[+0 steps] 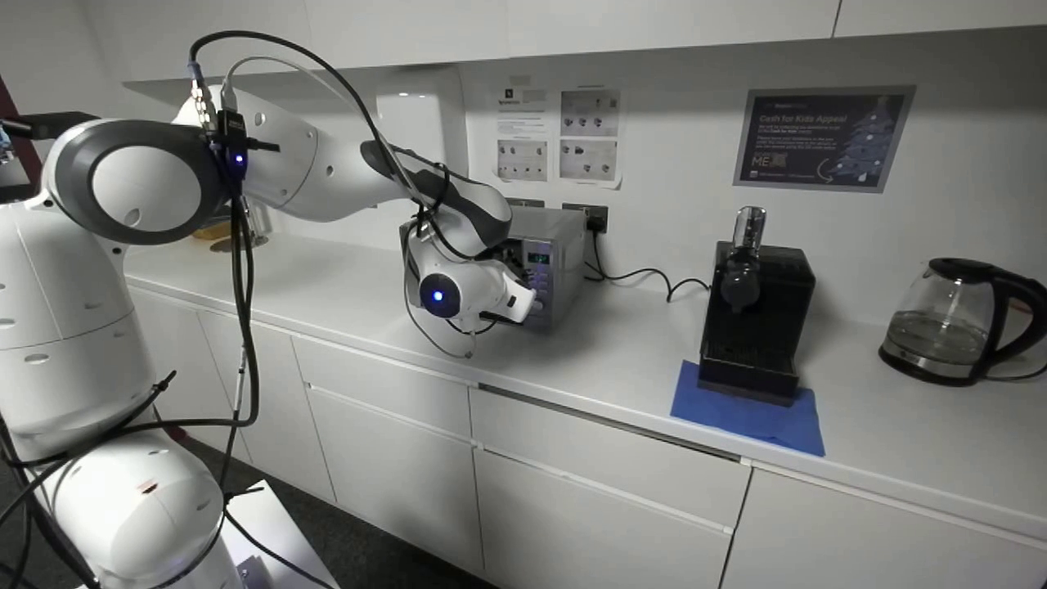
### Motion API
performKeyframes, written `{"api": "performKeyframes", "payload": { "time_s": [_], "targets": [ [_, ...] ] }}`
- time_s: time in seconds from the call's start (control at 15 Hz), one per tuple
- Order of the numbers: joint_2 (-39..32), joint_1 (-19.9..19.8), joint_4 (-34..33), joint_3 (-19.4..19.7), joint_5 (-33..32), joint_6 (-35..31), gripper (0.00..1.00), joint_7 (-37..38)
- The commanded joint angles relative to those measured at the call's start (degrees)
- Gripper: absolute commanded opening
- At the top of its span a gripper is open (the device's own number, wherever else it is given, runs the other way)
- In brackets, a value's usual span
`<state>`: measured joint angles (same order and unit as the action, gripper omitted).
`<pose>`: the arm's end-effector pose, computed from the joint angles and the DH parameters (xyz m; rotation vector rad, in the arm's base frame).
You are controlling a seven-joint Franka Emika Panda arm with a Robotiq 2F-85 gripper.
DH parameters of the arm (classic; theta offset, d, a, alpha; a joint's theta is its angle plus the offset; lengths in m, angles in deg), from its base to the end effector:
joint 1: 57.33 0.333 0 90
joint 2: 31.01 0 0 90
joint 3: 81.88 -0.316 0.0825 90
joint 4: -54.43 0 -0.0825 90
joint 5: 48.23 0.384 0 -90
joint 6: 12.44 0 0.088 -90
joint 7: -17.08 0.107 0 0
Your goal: Press a button on the microwave.
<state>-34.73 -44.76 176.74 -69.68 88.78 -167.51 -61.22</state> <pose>0.5555 -0.0191 0.3855 -1.8547 0.8292 -1.1296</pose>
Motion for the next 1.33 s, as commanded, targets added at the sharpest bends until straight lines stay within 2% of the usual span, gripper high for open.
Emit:
{"api": "performKeyframes", "payload": {
  "time_s": [0.0,0.33,0.8,1.27],
  "targets": [
    [0.00,0.02,0.01,0.00,0.00,0.00,0.00,0.00],
    [0.00,0.01,0.02,0.00,0.00,0.00,0.00,0.00],
    [-3.67,-0.64,-0.06,0.36,-3.08,0.84,0.00,2.87],
    [-6.07,0.11,-0.58,-0.22,-3.46,1.48,0.00,1.84]
  ]
}}
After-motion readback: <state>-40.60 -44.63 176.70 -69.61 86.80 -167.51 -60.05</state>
